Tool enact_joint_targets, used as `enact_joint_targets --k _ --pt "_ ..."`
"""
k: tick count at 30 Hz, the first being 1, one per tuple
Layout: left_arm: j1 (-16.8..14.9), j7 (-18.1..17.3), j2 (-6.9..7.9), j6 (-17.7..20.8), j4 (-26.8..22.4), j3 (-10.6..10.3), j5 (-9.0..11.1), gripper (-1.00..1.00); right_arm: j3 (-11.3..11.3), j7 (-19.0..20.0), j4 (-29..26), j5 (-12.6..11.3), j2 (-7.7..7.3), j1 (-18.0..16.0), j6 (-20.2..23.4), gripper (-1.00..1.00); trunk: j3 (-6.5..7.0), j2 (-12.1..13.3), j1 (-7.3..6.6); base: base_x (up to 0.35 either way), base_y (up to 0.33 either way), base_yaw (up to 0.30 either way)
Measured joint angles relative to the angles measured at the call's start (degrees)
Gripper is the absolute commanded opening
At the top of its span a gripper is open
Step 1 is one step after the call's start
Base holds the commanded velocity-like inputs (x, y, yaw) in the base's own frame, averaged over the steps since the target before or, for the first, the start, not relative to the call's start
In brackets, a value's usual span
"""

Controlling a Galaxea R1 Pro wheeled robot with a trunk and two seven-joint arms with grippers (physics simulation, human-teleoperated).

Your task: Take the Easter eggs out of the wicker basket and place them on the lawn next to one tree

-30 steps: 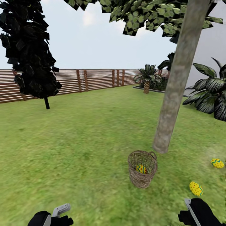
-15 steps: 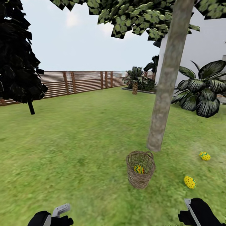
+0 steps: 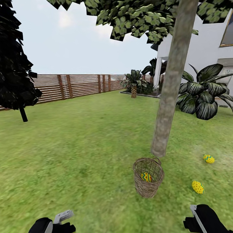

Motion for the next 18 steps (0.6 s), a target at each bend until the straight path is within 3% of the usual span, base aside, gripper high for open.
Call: enact_joint_targets --k 13,18 --pt "0.00 0.00 0.01 0.00 -0.07 0.01 0.01 1.00 0.00 0.01 -0.01 -0.03 0.10 0.00 0.01 1.00 0.00 0.00 -0.01 0.319 0.161 0.000" --pt "-0.01 0.00 0.00 0.01 -0.06 0.00 -0.01 1.00 0.00 0.01 -0.01 -0.08 0.10 0.01 0.00 1.00 0.09 0.00 0.01 0.218 0.259 -0.141"
